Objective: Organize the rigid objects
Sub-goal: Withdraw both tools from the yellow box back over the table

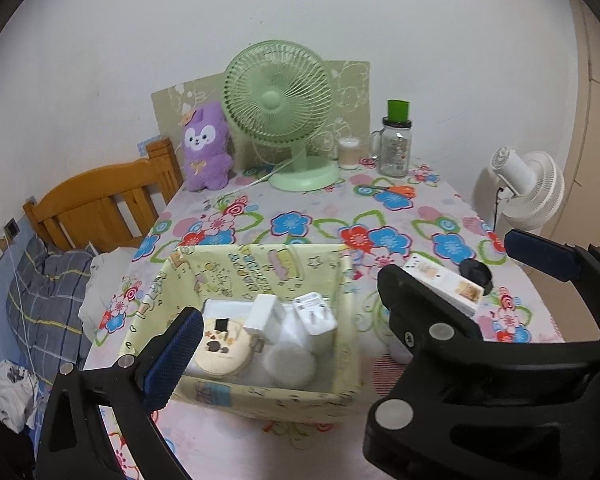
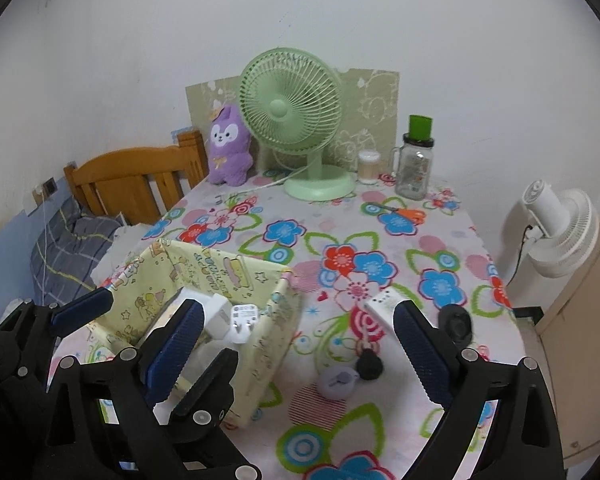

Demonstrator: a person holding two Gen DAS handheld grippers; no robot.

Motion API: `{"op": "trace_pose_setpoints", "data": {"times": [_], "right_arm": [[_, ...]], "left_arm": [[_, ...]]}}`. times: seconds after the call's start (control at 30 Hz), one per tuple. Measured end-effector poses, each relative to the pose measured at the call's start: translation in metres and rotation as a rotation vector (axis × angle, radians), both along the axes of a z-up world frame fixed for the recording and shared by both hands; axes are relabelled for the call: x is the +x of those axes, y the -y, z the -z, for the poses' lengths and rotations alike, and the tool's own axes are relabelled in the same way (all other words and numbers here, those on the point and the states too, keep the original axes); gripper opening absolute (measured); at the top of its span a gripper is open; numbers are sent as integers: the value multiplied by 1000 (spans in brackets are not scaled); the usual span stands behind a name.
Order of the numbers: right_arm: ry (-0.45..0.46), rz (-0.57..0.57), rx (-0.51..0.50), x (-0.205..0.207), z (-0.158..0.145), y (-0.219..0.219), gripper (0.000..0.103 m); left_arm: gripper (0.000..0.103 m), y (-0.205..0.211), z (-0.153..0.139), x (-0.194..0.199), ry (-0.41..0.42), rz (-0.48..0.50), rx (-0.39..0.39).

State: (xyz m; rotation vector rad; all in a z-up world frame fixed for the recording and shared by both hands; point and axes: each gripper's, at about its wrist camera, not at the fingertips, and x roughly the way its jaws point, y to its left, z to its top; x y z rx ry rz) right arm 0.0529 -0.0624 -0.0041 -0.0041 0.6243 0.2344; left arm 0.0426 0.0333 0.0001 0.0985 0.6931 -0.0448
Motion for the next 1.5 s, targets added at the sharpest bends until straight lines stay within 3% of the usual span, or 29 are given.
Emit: {"op": "trace_pose_setpoints", "data": {"times": [0.8,1.03,1.5], "right_arm": [[45,111,-2,-44,-4,83,99],[49,151,-28,-46,4,103,99],[4,174,-24,-25,36,130,99]], "left_arm": [[102,77,-8,-34,67,111,-13],[102,97,2,-34,75,116,-22],[102,118,35,-8,15,106,-50]]}}
